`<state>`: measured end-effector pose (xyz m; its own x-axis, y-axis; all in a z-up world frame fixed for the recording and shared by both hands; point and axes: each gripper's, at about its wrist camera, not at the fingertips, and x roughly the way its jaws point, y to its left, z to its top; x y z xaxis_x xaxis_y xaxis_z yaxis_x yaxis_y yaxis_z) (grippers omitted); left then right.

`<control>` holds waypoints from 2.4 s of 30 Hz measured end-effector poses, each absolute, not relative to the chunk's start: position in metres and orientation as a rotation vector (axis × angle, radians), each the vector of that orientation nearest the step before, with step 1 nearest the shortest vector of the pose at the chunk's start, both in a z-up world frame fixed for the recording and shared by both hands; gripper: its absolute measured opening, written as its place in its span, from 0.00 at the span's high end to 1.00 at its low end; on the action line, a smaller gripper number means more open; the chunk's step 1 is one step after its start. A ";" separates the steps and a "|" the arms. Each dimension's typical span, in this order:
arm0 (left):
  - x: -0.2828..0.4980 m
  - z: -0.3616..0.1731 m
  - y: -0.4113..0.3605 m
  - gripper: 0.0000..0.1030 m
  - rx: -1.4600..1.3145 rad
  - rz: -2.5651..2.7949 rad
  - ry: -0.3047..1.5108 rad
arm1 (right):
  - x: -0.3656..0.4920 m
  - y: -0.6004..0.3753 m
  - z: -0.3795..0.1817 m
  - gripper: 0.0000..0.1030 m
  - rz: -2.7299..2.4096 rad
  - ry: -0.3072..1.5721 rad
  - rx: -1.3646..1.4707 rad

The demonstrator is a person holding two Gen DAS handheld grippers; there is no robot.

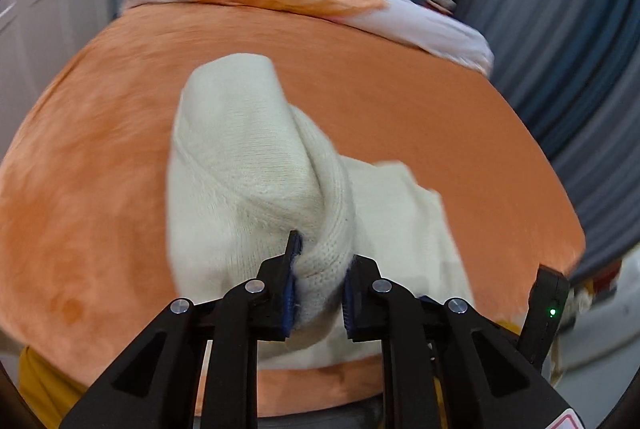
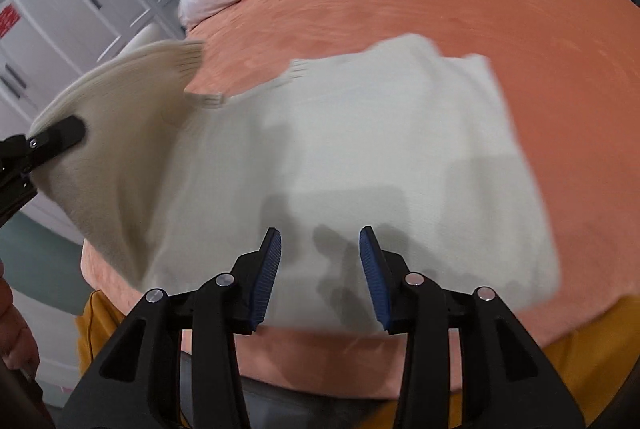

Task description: Fold small clothes

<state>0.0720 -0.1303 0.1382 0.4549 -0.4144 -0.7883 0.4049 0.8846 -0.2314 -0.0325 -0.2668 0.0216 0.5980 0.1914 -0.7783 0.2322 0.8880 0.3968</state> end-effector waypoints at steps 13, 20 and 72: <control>0.049 0.058 -0.222 0.81 0.273 -0.517 1.050 | -0.070 -0.333 0.026 0.59 -0.054 0.877 0.668; 0.009 0.093 -0.168 0.30 0.244 -0.546 0.961 | -0.021 -0.336 0.039 0.36 0.138 0.879 0.775; 0.045 0.046 -0.144 0.46 0.147 -0.401 1.126 | -0.063 -0.358 -0.011 0.61 0.221 1.011 0.653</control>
<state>0.0447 -0.1439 0.0464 0.3680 -0.2382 -0.8988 0.3843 0.9192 -0.0862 -0.0631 -0.3578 -0.0106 0.5279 0.4610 -0.7134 0.1213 0.7904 0.6005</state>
